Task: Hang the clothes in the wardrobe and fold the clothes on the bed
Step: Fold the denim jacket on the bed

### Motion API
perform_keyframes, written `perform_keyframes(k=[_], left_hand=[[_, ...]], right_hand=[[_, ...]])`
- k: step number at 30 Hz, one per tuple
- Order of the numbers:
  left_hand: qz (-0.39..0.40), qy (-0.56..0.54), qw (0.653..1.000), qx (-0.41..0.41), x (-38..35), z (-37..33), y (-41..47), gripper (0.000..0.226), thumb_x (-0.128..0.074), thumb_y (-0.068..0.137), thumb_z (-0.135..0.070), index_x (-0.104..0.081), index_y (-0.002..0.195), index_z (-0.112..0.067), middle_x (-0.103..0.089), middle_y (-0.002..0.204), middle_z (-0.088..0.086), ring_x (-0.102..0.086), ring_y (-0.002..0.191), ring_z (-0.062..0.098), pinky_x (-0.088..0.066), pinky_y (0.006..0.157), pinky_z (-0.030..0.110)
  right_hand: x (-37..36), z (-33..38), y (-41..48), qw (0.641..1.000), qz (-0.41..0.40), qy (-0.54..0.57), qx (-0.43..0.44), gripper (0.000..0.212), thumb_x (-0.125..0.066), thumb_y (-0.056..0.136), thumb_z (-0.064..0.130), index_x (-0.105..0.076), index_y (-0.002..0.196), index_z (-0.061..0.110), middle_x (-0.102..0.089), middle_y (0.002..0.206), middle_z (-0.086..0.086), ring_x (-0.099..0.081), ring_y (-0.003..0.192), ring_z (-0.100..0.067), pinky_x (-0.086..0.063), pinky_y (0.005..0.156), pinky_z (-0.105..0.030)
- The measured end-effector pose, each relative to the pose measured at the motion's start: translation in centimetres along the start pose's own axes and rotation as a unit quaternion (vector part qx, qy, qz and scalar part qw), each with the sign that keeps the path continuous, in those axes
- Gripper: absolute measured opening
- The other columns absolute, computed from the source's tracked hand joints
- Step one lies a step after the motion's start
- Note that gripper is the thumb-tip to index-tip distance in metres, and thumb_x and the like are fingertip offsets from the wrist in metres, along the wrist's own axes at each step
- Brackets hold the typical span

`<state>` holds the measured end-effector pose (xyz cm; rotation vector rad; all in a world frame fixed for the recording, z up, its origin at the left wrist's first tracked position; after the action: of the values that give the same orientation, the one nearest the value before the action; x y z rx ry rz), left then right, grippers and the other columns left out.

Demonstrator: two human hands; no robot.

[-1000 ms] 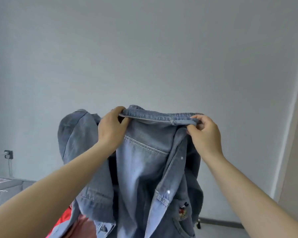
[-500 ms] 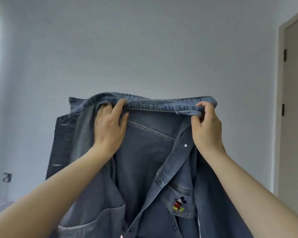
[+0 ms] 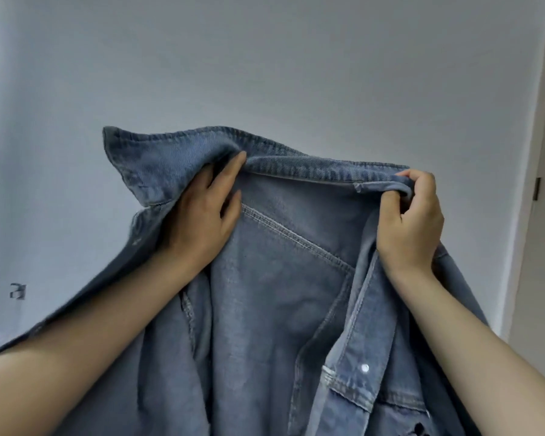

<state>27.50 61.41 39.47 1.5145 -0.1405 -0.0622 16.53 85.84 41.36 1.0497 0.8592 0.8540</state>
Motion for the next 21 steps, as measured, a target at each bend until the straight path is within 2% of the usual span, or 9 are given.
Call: perform_keyframes(k=[4,6,8,9,11,13,15,18,21], left_hand=[[0.079,0.024,0.995,0.050,-5.2,5.8,-3.2,0.063,-0.058,0.092,-0.014,-0.032,0.149,-0.018,-0.054,0.124,0.019,-0.051,0.107,0.029,-0.046,0.078,0.036],[0.179,0.035,0.976,0.116,-9.6,10.0,-6.6,0.068,-0.055,0.094,-0.013,-0.022,0.153,-0.020,-0.043,0.142,0.020,-0.047,0.123,0.033,-0.045,0.091,0.038],[0.320,0.047,0.925,0.200,-14.1,14.5,-11.5,0.075,-0.053,0.093,-0.010,-0.009,0.154,-0.015,-0.029,0.154,0.017,-0.032,0.139,0.031,-0.027,0.112,0.034],[0.400,0.059,0.881,0.246,-15.9,16.3,-14.4,0.078,-0.053,0.093,-0.013,-0.005,0.154,-0.015,-0.029,0.154,0.016,-0.031,0.140,0.030,-0.023,0.115,0.033],[0.529,0.074,0.785,0.314,-18.5,18.1,-20.3,0.076,-0.054,0.093,-0.026,-0.010,0.154,-0.018,-0.040,0.149,0.012,-0.040,0.134,0.030,-0.032,0.111,0.036],[0.578,0.051,0.746,0.329,-20.3,18.0,-25.3,0.061,-0.054,0.091,-0.029,-0.033,0.147,-0.015,-0.054,0.137,0.007,-0.051,0.124,0.028,-0.042,0.101,0.035],[0.587,0.021,0.744,0.319,-21.7,17.1,-29.4,0.042,-0.055,0.090,-0.028,-0.052,0.130,-0.015,-0.063,0.122,0.004,-0.058,0.113,0.026,-0.047,0.090,0.033],[0.607,-0.002,0.732,0.310,-23.2,15.6,-34.3,0.036,-0.053,0.093,-0.032,-0.057,0.125,-0.018,-0.064,0.120,0.000,-0.059,0.107,0.021,-0.046,0.086,0.029],[0.630,-0.018,0.715,0.304,-24.9,13.7,-38.1,0.028,-0.053,0.092,-0.034,-0.058,0.115,-0.017,-0.065,0.112,0.000,-0.060,0.101,0.021,-0.046,0.078,0.029]], right_hand=[[-6.3,-4.3,-3.0,0.997,0.059,-0.022,-0.048,0.022,-0.045,0.090,0.021,-0.054,0.109,0.015,-0.063,0.103,-0.003,-0.057,0.090,-0.023,-0.042,0.078,-0.035],[-11.2,-8.1,-6.1,0.977,0.178,-0.049,-0.103,0.027,-0.047,0.096,0.021,-0.052,0.121,0.016,-0.061,0.118,-0.003,-0.057,0.105,-0.024,-0.043,0.096,-0.047],[-15.8,-12.2,-11.2,0.911,0.369,-0.051,-0.179,0.050,-0.047,0.100,0.028,-0.034,0.146,0.015,-0.044,0.146,-0.003,-0.045,0.130,-0.020,-0.030,0.113,-0.042],[-17.6,-14.2,-14.4,0.863,0.451,-0.041,-0.224,0.061,-0.047,0.101,0.031,-0.019,0.153,0.016,-0.029,0.156,-0.002,-0.033,0.140,-0.018,-0.021,0.117,-0.033],[-19.3,-17.4,-20.8,0.782,0.543,-0.032,-0.304,0.071,-0.045,0.101,0.033,-0.002,0.156,0.018,-0.009,0.162,0.001,-0.017,0.147,-0.016,-0.014,0.114,-0.025],[-19.5,-20.3,-26.4,0.742,0.580,-0.046,-0.333,0.073,-0.045,0.101,0.035,0.001,0.156,0.018,-0.005,0.163,0.001,-0.011,0.148,-0.015,-0.013,0.115,-0.026],[-18.9,-22.6,-30.4,0.718,0.605,-0.079,-0.335,0.074,-0.048,0.099,0.038,-0.004,0.156,0.019,-0.009,0.163,0.001,-0.013,0.148,-0.015,-0.014,0.116,-0.029],[-17.2,-25.5,-34.4,0.694,0.620,-0.124,-0.344,0.069,-0.050,0.098,0.038,-0.015,0.155,0.019,-0.021,0.160,-0.002,-0.023,0.146,-0.020,-0.023,0.117,-0.036],[-14.6,-27.7,-37.9,0.668,0.627,-0.127,-0.380,0.062,-0.049,0.098,0.037,-0.023,0.152,0.021,-0.027,0.157,-0.001,-0.030,0.142,-0.018,-0.028,0.111,-0.033]])
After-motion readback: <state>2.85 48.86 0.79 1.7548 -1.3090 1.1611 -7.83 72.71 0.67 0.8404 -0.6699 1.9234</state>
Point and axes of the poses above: each hand's wrist, its own y-axis towards the middle knuckle, its own x-axis out of the back of the hand, z = x × y, the point moved 2 cm from there along y, towards the middle knuckle
